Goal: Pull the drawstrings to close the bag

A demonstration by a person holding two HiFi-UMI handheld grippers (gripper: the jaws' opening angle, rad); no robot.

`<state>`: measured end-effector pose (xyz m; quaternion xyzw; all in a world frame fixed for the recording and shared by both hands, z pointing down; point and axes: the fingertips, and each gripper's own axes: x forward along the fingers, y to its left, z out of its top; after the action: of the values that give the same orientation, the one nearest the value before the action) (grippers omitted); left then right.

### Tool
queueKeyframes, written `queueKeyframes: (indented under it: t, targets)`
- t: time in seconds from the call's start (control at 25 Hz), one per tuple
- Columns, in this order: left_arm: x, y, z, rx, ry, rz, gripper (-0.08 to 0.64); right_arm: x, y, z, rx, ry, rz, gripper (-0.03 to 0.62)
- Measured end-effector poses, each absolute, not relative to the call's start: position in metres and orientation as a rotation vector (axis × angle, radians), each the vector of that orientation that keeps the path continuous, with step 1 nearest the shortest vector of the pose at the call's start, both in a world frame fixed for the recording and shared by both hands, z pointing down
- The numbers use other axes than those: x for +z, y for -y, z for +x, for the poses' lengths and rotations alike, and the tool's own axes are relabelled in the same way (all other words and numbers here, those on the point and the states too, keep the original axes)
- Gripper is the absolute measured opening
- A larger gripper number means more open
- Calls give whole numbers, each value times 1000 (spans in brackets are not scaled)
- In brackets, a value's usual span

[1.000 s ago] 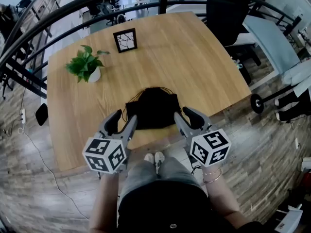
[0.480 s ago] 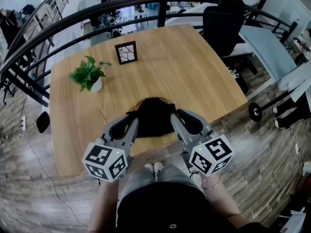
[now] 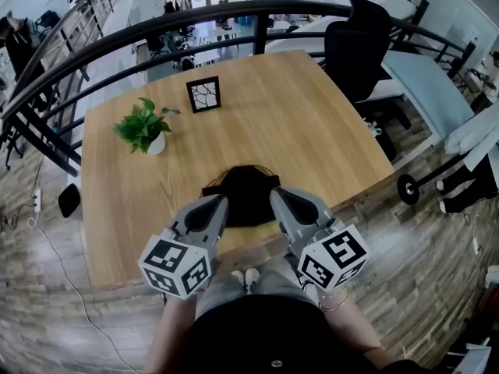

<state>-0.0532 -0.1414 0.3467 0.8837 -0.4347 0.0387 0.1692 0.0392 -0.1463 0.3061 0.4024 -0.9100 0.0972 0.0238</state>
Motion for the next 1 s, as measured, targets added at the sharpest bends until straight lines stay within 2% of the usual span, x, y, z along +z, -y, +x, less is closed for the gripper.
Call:
queueKeyframes:
  t: [1.0]
  targets:
    - [350, 138, -56, 139, 1243, 2505, 14, 325, 144, 39, 326, 2740, 1215, -2]
